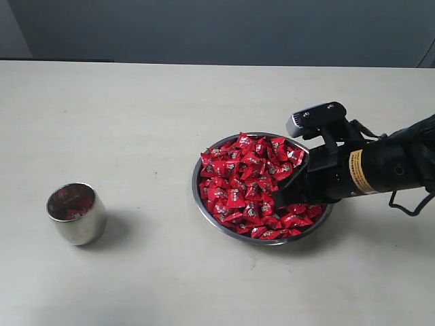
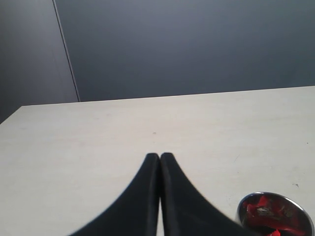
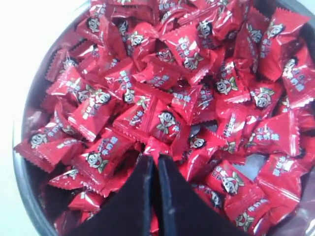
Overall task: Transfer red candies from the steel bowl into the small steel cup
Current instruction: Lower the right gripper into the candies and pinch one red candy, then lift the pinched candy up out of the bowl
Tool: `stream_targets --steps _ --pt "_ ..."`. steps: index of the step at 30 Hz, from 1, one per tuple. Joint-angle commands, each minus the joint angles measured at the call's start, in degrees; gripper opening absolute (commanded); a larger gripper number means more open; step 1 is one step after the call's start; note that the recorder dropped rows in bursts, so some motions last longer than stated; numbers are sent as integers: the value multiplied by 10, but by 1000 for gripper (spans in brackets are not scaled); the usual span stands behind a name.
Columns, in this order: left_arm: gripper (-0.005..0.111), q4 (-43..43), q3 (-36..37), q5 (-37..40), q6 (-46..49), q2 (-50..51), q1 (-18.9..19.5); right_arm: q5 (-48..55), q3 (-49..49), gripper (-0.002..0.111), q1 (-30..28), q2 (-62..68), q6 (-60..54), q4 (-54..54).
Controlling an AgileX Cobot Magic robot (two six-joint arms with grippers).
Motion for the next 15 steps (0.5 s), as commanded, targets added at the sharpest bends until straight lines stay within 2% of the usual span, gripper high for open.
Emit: stream_targets --steps 1,15 --pt "0 1 2 -3 -1 -3 0 6 -2 -1 -2 -22 -1 3" --pt "0 1 2 -4 -1 -3 0 58 6 -1 -2 -170 8 8"
